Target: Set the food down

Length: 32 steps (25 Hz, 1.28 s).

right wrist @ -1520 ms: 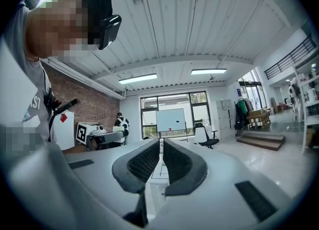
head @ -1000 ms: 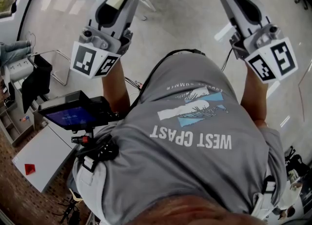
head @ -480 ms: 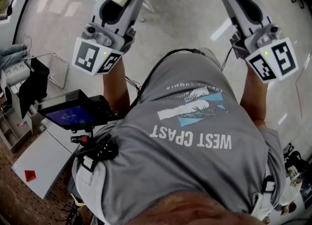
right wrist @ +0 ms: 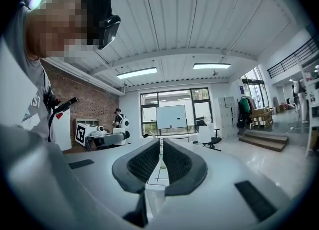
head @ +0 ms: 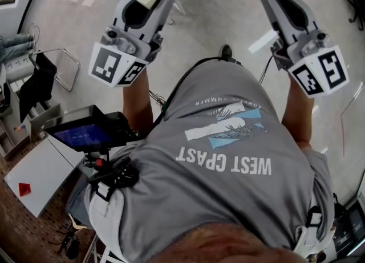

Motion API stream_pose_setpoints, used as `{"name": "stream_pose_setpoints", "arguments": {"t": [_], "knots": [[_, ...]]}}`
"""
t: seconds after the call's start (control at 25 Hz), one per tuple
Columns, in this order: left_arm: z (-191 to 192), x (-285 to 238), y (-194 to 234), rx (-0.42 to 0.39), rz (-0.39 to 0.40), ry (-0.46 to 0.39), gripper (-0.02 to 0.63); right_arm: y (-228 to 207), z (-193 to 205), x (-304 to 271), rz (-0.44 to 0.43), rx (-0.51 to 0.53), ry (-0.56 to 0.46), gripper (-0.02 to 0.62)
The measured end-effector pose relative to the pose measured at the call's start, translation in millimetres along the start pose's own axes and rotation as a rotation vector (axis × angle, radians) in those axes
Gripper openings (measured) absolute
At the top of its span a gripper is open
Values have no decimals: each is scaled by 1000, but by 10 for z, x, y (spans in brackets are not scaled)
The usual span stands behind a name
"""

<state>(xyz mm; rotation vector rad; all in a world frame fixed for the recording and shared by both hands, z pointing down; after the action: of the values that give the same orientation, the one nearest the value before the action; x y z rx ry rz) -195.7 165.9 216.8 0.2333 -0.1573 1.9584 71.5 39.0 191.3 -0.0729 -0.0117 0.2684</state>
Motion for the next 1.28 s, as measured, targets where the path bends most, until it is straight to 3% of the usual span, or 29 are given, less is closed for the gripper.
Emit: {"name": "stream_pose_setpoints", "arguments": {"t": [0.16, 0.32, 1.04, 1.28], "knots": [[300, -288, -33, -16, -50, 25, 110, -491, 231, -32, -57, -16, -14, 8], [256, -584, -21, -15, -86, 30, 110, -830, 100, -108, -95, -24, 3, 8], [29, -731, 88, -54, -169, 44, 110, -1112, -119, -358, -177, -32, -3, 8], [91, -1299, -35, -85, -177, 60, 110, -1661, -200, -116, -180, -47, -19, 8]]}}
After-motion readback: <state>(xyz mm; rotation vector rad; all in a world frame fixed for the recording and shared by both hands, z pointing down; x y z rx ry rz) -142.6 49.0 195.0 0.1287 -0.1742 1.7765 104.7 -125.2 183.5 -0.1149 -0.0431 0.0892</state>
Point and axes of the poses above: the fingertips, and each gripper's own axes: x backward along the fingers, y to its left, z out of its underside, the point moved 9 cm from there along x, backward along the fingers, and after that the axes turned 3 degrees about -y, right-handed, at the moved point
